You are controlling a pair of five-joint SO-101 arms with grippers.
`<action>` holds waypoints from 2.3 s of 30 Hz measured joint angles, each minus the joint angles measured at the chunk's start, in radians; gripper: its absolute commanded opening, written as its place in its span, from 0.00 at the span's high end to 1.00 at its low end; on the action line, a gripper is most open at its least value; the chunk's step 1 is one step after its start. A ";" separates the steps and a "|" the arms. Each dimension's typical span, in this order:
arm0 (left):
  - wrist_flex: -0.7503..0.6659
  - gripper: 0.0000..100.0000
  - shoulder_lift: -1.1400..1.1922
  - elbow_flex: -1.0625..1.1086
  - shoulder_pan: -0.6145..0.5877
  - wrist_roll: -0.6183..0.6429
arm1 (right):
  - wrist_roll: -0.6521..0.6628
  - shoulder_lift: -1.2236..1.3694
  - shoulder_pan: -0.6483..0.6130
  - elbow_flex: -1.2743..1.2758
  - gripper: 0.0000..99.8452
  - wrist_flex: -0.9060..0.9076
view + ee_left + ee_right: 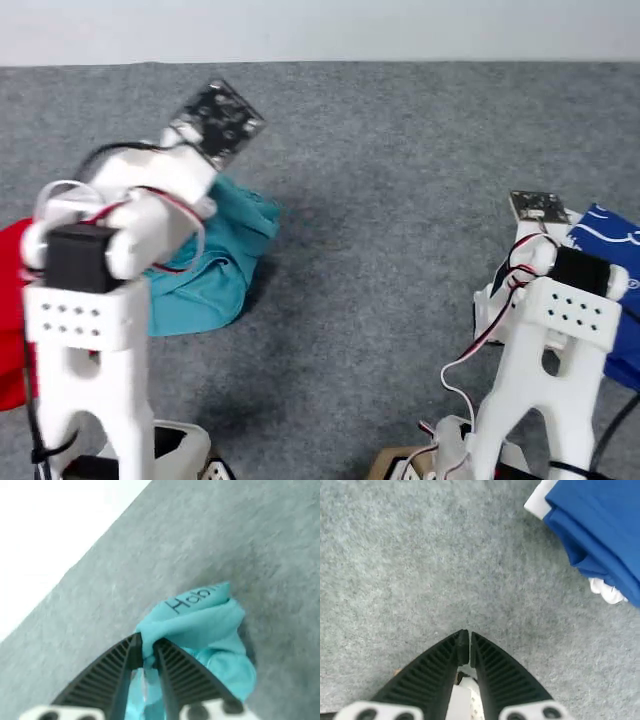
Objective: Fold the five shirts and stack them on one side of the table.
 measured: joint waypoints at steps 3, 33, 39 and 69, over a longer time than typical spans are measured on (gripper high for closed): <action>0.106 1.00 0.002 -0.112 -0.104 -0.060 | 0.029 0.000 -0.028 0.000 0.99 -0.023; 0.126 1.00 -0.021 0.130 -0.873 -0.373 | 0.043 0.425 -0.824 -0.324 0.78 -0.167; 0.126 1.00 -0.021 0.146 -0.873 -0.376 | 0.044 0.658 -0.907 -0.575 0.80 -0.097; 0.018 1.00 0.006 -0.322 0.087 0.275 | 0.117 0.559 -0.399 -0.738 0.80 0.110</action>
